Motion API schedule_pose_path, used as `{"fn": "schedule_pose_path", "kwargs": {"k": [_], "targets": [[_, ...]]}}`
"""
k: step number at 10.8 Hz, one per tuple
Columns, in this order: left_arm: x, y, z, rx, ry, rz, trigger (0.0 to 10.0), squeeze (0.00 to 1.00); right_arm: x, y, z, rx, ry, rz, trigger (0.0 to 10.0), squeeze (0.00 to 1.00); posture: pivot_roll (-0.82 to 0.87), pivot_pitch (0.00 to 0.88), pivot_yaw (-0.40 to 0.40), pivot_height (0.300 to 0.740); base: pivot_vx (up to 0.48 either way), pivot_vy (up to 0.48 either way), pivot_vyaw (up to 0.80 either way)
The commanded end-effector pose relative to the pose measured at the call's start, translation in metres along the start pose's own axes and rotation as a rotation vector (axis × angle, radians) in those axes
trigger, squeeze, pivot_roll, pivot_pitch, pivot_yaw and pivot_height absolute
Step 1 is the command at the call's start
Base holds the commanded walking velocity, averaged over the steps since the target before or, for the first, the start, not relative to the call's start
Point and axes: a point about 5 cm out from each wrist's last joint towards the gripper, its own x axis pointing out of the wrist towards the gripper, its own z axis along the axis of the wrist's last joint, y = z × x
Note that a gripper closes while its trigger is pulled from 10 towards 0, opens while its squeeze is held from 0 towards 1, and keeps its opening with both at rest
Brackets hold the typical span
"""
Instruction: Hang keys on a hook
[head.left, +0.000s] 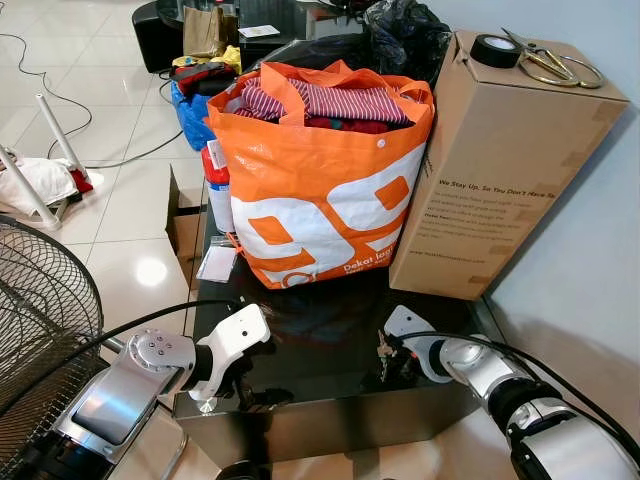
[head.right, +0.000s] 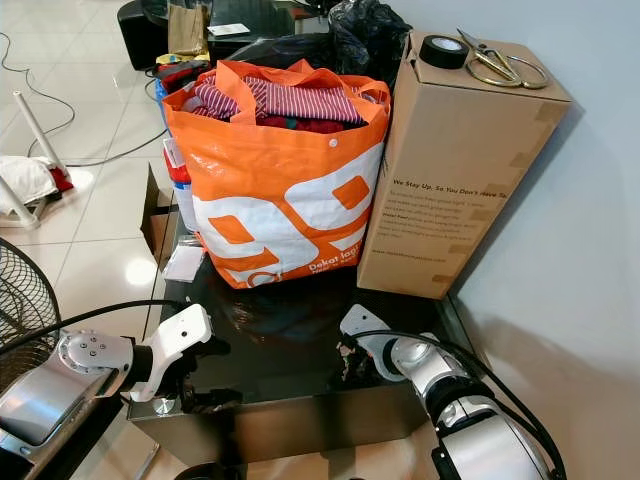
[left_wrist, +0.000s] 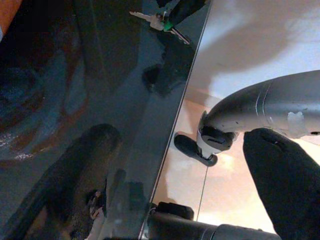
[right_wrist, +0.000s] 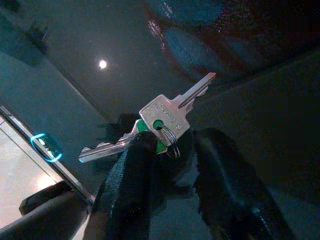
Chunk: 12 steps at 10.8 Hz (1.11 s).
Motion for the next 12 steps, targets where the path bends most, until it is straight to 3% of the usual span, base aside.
{"fn": "schedule_pose_path", "kwargs": {"k": [1,9,12], "targets": [[-0.001,0.0,0.007,0.033,-0.002,0.0,10.0,0.0,-0.001,0.0,-0.006,-0.012,0.026,0.006,0.0,0.0,-0.02,0.0,-0.05,0.74,0.0,0.0,0.0],[0.002,0.0,0.008,0.038,-0.005,-0.008,10.0,0.0,-0.004,-0.001,-0.012,-0.015,0.039,0.009,0.0,0.0,-0.04,0.0,-0.043,0.74,0.0,0.0,0.0],[0.006,0.005,0.014,0.052,-0.027,0.006,10.0,0.0,-0.012,-0.012,-0.01,0.009,-0.048,-0.032,0.0,0.0,-0.05,0.0,-0.023,0.74,0.0,0.0,0.0]]}}
